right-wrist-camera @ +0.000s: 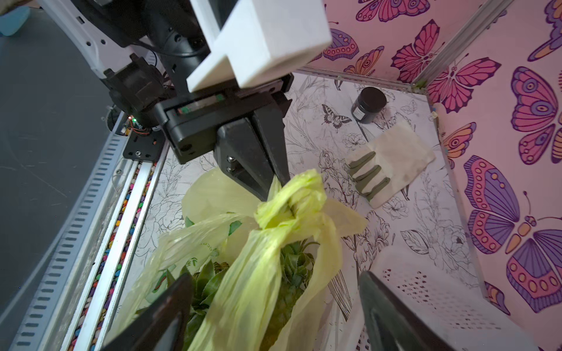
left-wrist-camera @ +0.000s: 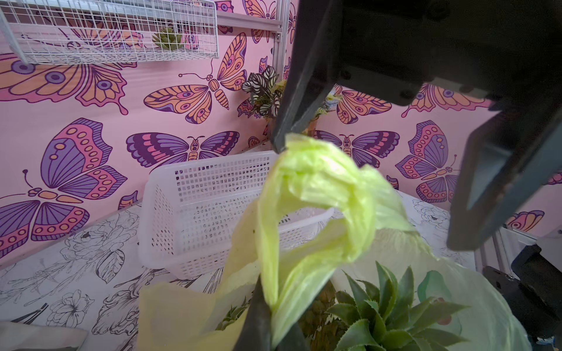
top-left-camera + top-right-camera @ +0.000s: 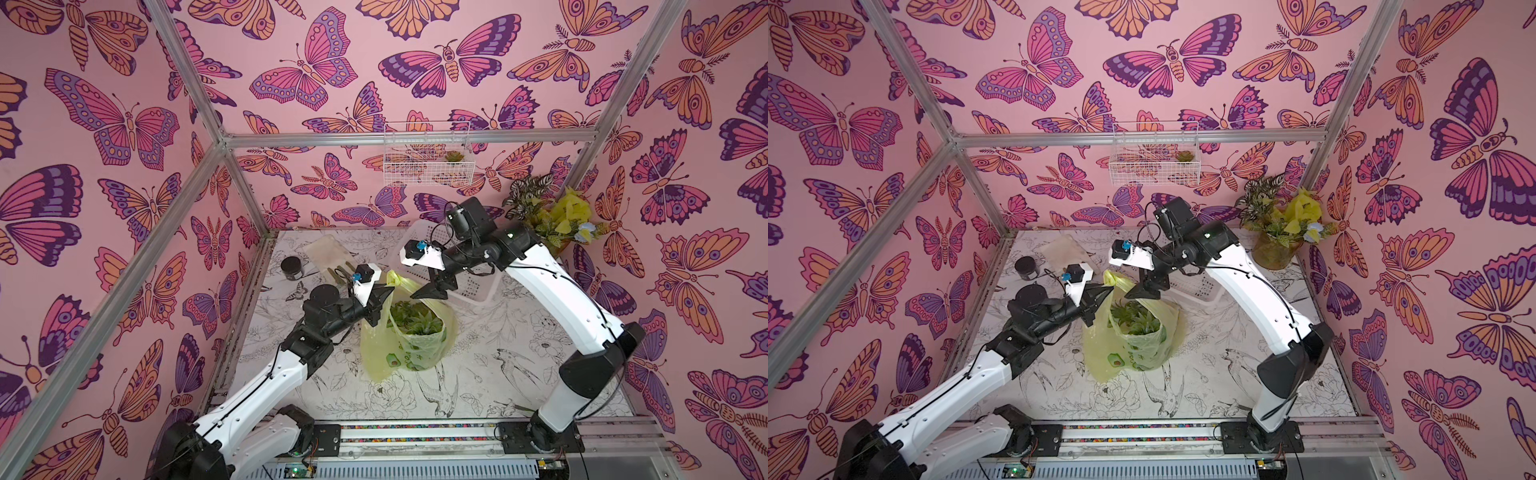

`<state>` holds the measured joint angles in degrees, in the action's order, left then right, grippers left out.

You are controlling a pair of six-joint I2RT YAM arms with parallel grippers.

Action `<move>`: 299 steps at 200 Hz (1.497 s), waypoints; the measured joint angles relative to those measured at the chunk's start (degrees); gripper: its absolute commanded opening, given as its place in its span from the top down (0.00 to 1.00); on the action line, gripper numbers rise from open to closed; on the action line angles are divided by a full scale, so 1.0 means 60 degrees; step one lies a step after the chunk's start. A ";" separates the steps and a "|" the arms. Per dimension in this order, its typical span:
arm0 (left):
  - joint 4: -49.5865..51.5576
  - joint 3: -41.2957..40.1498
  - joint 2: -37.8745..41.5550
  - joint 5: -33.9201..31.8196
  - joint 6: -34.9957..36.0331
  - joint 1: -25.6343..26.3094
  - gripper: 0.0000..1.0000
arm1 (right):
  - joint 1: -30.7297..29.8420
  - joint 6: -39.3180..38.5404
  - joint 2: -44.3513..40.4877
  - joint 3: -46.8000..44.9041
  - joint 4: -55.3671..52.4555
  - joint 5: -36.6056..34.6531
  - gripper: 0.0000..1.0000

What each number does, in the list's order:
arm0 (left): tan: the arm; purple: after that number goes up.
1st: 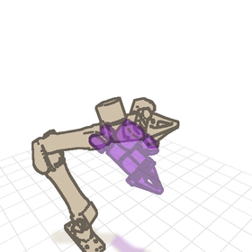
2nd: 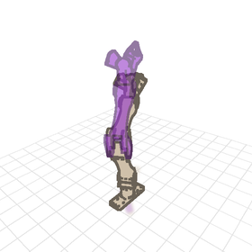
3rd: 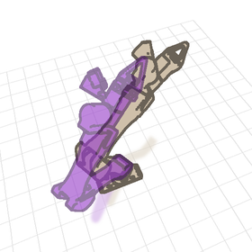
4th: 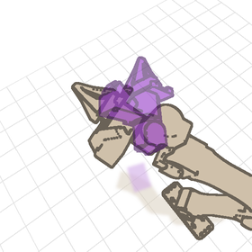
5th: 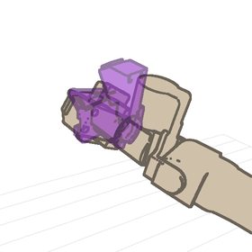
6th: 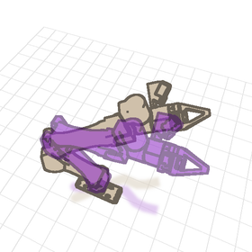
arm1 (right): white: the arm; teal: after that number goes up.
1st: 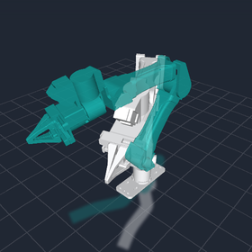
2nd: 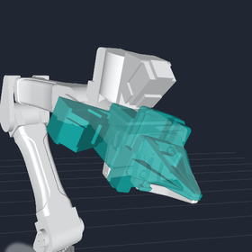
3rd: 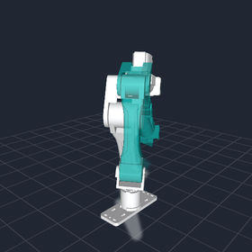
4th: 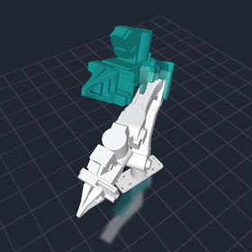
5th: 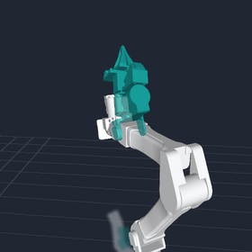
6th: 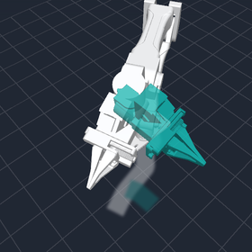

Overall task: Place the pineapple into a plastic bag & tie a knot
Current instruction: Cross the plastic bag at the center of the board.

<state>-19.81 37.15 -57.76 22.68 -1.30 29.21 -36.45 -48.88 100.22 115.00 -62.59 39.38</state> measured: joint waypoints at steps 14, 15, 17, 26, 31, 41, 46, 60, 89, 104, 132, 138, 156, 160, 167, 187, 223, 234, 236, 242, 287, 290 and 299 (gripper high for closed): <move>-0.0004 -0.0004 0.0000 -0.0007 -0.0047 -0.0040 1.00 | 0.0073 -0.0197 0.0386 0.0444 -0.0339 0.0474 0.15; -0.0007 -0.0004 0.0000 -0.0011 -0.0051 -0.0044 1.00 | 0.0076 -0.0219 0.0419 0.0474 -0.0361 0.0539 0.15; -0.0007 -0.0004 0.0000 -0.0011 -0.0051 -0.0051 1.00 | 0.0080 -0.0262 0.0481 0.0521 -0.0397 0.0627 0.15; -0.0025 -0.0004 0.0000 -0.0011 -0.0058 -0.0055 1.00 | 0.0113 -0.0368 0.0659 0.0685 -0.0546 0.0965 0.18; -0.0040 -0.0004 0.0000 -0.0011 -0.0069 -0.0058 1.00 | 0.0120 -0.0433 0.0758 0.0743 -0.0612 0.1184 0.20; -0.0058 -0.0004 0.0000 -0.0011 -0.0084 -0.0066 1.00 | 0.0124 -0.0521 0.0914 0.0816 -0.0707 0.1523 0.25; -0.0058 -0.0004 0.0000 -0.0011 -0.0091 -0.0073 1.00 | 0.0124 -0.0568 0.1009 0.0838 -0.0743 0.1690 0.29; -0.0058 -0.0004 0.0000 -0.0011 -0.0120 -0.0073 1.00 | 0.0124 -0.0670 0.1268 0.0845 -0.0754 0.2011 0.44; -0.0044 -0.0007 0.0051 -0.0040 -0.0189 -0.0080 1.00 | 0.0124 -0.0812 0.1701 0.0845 -0.0750 0.2237 1.00; -0.0047 -0.0080 0.0280 -0.0182 -0.0397 -0.0091 1.00 | 0.0135 -0.0914 0.1752 0.0831 -0.0772 0.2149 1.00; 0.0138 -0.0084 0.0831 -0.0725 -0.1089 -0.0117 1.00 | 0.0142 -0.0940 0.1308 0.0226 -0.0550 0.1807 1.00; 0.0273 -0.0033 0.0878 -0.0885 -0.1220 -0.0117 1.00 | 0.0142 -0.0925 0.1075 -0.0106 -0.0423 0.1683 1.00; 0.0860 0.0280 0.0812 -0.1515 -0.1577 -0.0117 1.00 | 0.0138 -0.0772 0.0182 -0.1333 0.0208 0.1355 1.00; 0.0994 0.0364 0.0754 -0.1617 -0.1621 -0.0117 1.00 | 0.0138 -0.0703 -0.0069 -0.1661 0.0412 0.1300 1.00; 0.1198 0.0521 0.0616 -0.1756 -0.1657 -0.0117 1.00 | 0.0127 -0.0568 -0.0484 -0.2167 0.0794 0.1209 1.00; 0.1548 0.0900 0.0025 -0.1683 -0.1643 -0.0117 1.00 | 0.0026 0.0055 -0.1614 -0.3537 0.2244 0.0994 1.00; 0.1909 0.1056 -0.0849 -0.0816 -0.1341 -0.0117 0.95 | -0.0259 0.1453 -0.2335 -0.4728 0.4896 0.0710 1.00; 0.2004 0.1056 -0.0929 -0.0623 -0.1217 -0.0117 0.90 | -0.0288 0.1683 -0.2288 -0.4823 0.5304 0.0612 1.00; 0.2018 0.1056 -0.0933 -0.0586 -0.1209 -0.0117 0.88 | -0.0295 0.1712 -0.2273 -0.4834 0.5366 0.0594 1.00; 0.2040 0.1056 -0.0933 -0.0484 -0.1140 -0.0117 0.83 | -0.0306 0.1840 -0.2248 -0.4867 0.5552 0.0561 1.00; 0.2029 0.1056 -0.0925 0.0055 -0.0565 -0.0117 0.57 | -0.0521 0.2546 -0.1905 -0.4874 0.6550 0.0433 1.00; 0.2029 0.1056 -0.0922 0.0084 -0.0539 -0.0120 0.57 | -0.0539 0.2597 -0.1876 -0.4874 0.6615 0.0430 1.00; 0.2025 0.1056 -0.0922 0.0142 -0.0441 -0.0117 0.57 | -0.0590 0.2703 -0.1810 -0.4874 0.6747 0.0433 1.00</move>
<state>-7.66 43.48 -63.29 23.53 -3.95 28.51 -39.99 -32.67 89.36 85.76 -22.11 41.98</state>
